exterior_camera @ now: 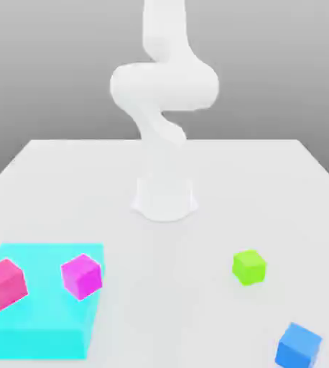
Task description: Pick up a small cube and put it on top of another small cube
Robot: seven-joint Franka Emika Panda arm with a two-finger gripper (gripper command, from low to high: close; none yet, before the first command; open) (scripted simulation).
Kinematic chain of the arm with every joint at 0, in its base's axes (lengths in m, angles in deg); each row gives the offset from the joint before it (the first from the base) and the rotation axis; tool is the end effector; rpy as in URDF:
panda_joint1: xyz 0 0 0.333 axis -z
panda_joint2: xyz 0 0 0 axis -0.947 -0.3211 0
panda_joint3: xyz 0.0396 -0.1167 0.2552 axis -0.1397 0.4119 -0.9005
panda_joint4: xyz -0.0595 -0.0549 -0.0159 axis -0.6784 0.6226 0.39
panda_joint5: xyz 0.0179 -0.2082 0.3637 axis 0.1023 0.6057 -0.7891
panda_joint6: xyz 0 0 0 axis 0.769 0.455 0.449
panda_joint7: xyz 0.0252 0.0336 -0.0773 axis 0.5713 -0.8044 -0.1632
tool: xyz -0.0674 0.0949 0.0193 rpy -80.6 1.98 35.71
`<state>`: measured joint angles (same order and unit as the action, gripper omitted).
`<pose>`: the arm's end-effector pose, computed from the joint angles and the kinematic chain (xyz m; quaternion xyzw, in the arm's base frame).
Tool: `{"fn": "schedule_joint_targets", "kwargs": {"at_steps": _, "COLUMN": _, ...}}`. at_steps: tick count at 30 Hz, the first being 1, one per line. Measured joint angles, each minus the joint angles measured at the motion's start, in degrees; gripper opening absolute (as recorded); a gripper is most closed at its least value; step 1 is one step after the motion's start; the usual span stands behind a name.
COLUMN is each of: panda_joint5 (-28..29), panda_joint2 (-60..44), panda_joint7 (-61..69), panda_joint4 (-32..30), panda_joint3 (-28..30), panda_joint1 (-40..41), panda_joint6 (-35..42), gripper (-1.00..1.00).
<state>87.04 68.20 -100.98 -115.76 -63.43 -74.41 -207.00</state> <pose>0.4279 0.0204 0.6353 -0.8850 0.2956 -0.3360 0.1283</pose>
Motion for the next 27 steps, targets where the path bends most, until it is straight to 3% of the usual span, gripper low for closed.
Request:
{"fn": "schedule_joint_targets", "kwargs": {"at_steps": 15, "panda_joint5": 2.2, "panda_joint2": -20.5, "panda_joint7": 36.0, "panda_joint4": -17.8, "panda_joint3": 2.4, "panda_joint1": -17.8, "panda_joint6": -16.3, "gripper": 0.0}}
{"fn": "schedule_joint_targets", "kwargs": {"at_steps": 27, "panda_joint5": 0.7, "panda_joint2": -36.8, "panda_joint7": 66.8, "panda_joint4": -31.9, "panda_joint3": 2.8, "panda_joint1": -30.5, "panda_joint6": -29.3, "gripper": 0.0}}
